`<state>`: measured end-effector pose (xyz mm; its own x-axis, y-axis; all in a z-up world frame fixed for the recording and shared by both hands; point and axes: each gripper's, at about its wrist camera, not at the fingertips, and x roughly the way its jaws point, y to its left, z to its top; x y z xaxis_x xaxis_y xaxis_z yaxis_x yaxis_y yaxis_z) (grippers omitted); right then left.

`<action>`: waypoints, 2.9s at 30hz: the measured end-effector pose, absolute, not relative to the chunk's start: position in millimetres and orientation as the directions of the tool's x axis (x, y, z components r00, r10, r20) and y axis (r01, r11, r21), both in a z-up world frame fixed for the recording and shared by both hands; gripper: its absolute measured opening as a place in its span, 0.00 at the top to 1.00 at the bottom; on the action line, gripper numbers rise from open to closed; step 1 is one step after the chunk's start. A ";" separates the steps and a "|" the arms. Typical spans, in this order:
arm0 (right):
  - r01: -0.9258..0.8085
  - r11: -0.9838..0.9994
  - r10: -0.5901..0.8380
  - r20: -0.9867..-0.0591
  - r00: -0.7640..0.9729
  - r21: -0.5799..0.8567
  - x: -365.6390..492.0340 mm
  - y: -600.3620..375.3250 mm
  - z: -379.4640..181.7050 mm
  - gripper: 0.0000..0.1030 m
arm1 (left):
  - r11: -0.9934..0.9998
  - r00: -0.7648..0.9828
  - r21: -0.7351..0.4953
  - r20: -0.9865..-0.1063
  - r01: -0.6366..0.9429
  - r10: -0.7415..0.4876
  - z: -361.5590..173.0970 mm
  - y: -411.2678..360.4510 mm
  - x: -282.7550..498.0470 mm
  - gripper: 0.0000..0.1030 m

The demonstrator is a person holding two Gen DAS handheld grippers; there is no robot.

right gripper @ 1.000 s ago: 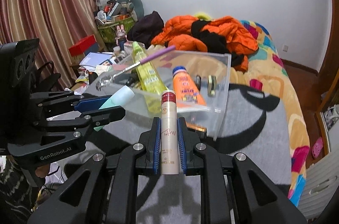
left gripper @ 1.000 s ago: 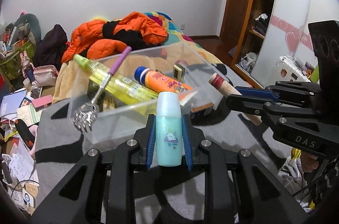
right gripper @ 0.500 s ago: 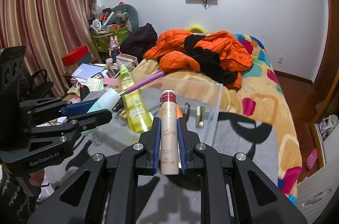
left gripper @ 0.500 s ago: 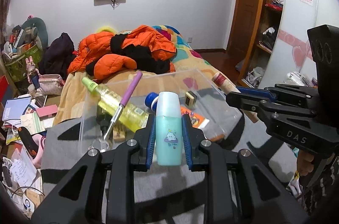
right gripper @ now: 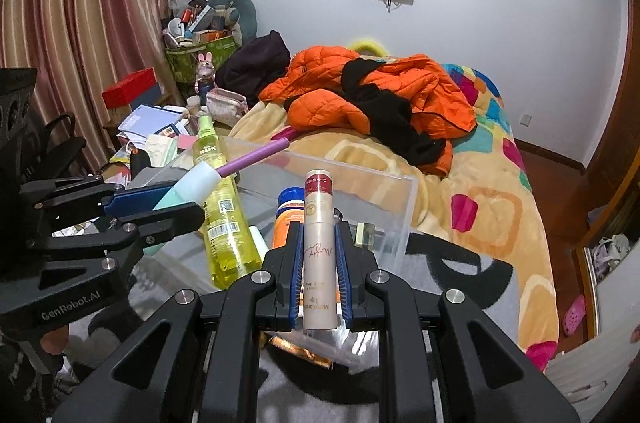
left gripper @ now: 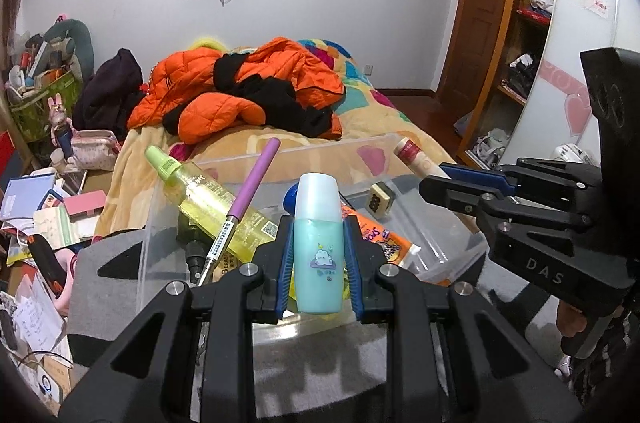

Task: Organize objects
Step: 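Carry the teal bottle and beige tube above the clear box, then lower the teal bottle and beige tube into the box and open both grippers, then move the right gripper to the dark blade pack while the left approaches the brown bead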

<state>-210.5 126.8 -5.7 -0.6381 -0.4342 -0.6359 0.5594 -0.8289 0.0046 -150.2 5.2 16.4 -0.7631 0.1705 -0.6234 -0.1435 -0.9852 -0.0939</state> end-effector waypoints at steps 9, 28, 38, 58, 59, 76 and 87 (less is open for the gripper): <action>0.568 -0.823 -0.433 -0.669 -0.604 0.021 -229.2 116.1 -24.1 0.87 | -0.984 -0.725 -0.104 -0.666 -0.143 0.176 1.1 6.9 -170.5 0.77; 0.589 -0.808 -0.421 -0.722 -0.549 0.023 -242.8 102.4 -50.7 0.87 | -0.983 -0.702 -0.096 -0.689 -0.157 0.180 -8.9 14.2 -177.2 0.77; 0.572 -0.820 -0.416 -0.708 -0.570 0.021 -228.8 113.1 -35.9 0.86 | -0.982 -0.732 -0.088 -0.656 -0.170 0.185 8.2 8.8 -158.6 0.68; 0.498 -0.865 -0.392 -0.698 -0.599 0.059 -168.8 165.2 -37.0 0.57 | -0.971 -0.698 -0.081 -0.683 -0.223 0.218 -9.7 29.5 -105.0 0.56; 0.494 -0.868 -0.381 -0.700 -0.603 0.047 -166.5 163.7 -39.5 0.57 | -0.971 -0.690 -0.087 -0.689 -0.223 0.220 -12.9 29.9 -104.6 0.56; 0.379 -0.914 -0.340 -0.784 -0.520 0.146 -181.6 144.1 -83.9 0.55 | -0.975 -0.643 -0.103 -0.737 -0.196 0.208 -46.0 15.7 -96.5 0.55; 0.233 -0.951 -0.296 -0.812 -0.504 0.203 -194.0 139.7 -95.6 0.50 | -0.973 -0.632 -0.116 -0.743 -0.201 0.219 -53.5 13.0 -97.9 0.55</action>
